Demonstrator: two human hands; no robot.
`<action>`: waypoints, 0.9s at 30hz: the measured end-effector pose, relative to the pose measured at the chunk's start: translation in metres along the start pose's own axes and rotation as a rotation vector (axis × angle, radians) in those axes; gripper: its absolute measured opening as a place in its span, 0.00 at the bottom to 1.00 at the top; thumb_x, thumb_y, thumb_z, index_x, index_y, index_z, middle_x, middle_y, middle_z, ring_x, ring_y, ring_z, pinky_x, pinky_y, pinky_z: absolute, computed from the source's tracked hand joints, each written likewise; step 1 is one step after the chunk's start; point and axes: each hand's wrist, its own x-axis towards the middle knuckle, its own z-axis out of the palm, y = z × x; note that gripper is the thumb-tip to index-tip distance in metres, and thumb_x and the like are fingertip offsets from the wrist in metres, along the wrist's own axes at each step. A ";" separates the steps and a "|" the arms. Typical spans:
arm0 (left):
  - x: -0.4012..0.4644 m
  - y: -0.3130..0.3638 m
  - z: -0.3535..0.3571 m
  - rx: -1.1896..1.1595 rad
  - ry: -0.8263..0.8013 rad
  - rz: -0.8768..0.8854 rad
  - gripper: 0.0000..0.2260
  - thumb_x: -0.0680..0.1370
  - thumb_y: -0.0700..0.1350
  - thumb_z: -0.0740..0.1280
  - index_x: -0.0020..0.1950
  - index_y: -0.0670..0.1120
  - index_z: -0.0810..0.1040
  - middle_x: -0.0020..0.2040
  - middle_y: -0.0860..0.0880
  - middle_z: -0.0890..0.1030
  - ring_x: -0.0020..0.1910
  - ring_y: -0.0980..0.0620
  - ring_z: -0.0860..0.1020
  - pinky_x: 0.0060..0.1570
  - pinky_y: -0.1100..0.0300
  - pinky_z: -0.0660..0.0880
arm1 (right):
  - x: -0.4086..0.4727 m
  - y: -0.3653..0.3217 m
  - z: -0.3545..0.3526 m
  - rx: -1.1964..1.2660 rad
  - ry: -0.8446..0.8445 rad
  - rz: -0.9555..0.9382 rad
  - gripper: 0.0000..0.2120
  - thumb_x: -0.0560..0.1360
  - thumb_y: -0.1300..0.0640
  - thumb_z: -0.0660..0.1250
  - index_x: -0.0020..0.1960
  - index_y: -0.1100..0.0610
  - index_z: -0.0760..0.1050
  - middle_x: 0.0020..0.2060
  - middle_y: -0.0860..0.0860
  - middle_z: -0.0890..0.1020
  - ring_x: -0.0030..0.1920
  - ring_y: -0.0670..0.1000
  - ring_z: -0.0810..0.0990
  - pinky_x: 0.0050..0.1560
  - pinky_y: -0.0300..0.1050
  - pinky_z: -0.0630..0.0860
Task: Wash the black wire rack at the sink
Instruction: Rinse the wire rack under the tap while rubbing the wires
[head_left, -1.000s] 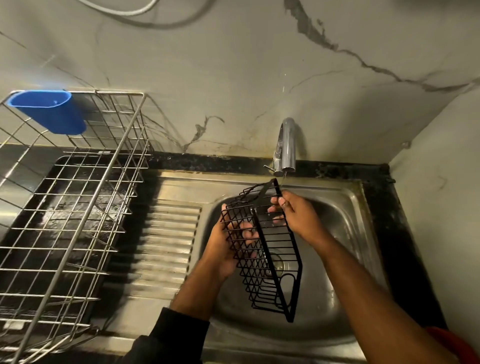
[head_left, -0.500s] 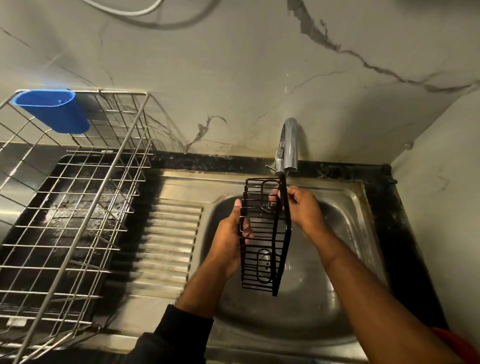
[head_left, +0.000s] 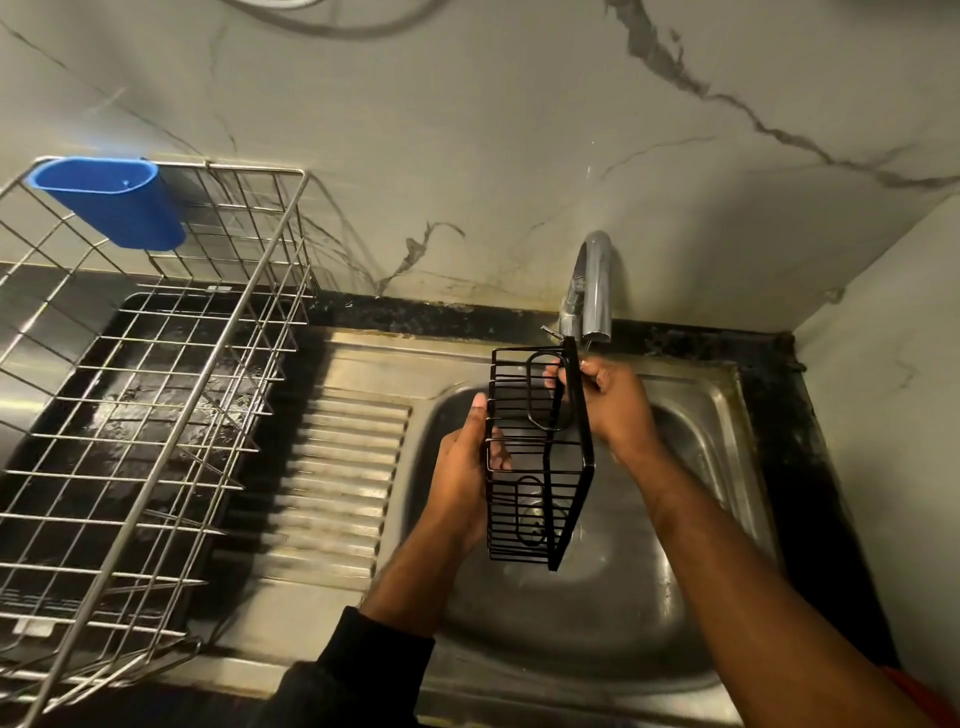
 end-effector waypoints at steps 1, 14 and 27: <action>0.000 0.000 0.000 -0.008 0.012 0.001 0.23 0.79 0.59 0.63 0.30 0.49 0.81 0.27 0.53 0.75 0.26 0.58 0.73 0.29 0.64 0.73 | 0.000 0.000 0.000 0.020 -0.002 0.003 0.10 0.80 0.65 0.65 0.57 0.55 0.81 0.48 0.44 0.84 0.53 0.44 0.83 0.56 0.38 0.79; 0.007 -0.013 0.000 -0.112 0.008 0.019 0.20 0.74 0.63 0.67 0.35 0.47 0.75 0.28 0.50 0.69 0.29 0.54 0.67 0.32 0.60 0.68 | -0.004 -0.004 -0.007 0.086 0.018 -0.090 0.11 0.83 0.62 0.59 0.59 0.59 0.79 0.50 0.49 0.85 0.48 0.36 0.83 0.45 0.29 0.77; 0.027 -0.030 -0.017 -0.178 -0.026 -0.027 0.27 0.66 0.68 0.76 0.48 0.46 0.84 0.40 0.46 0.73 0.37 0.50 0.69 0.41 0.55 0.67 | -0.014 -0.002 -0.012 0.321 -0.013 -0.013 0.26 0.79 0.37 0.53 0.57 0.54 0.81 0.54 0.55 0.86 0.58 0.52 0.84 0.63 0.53 0.77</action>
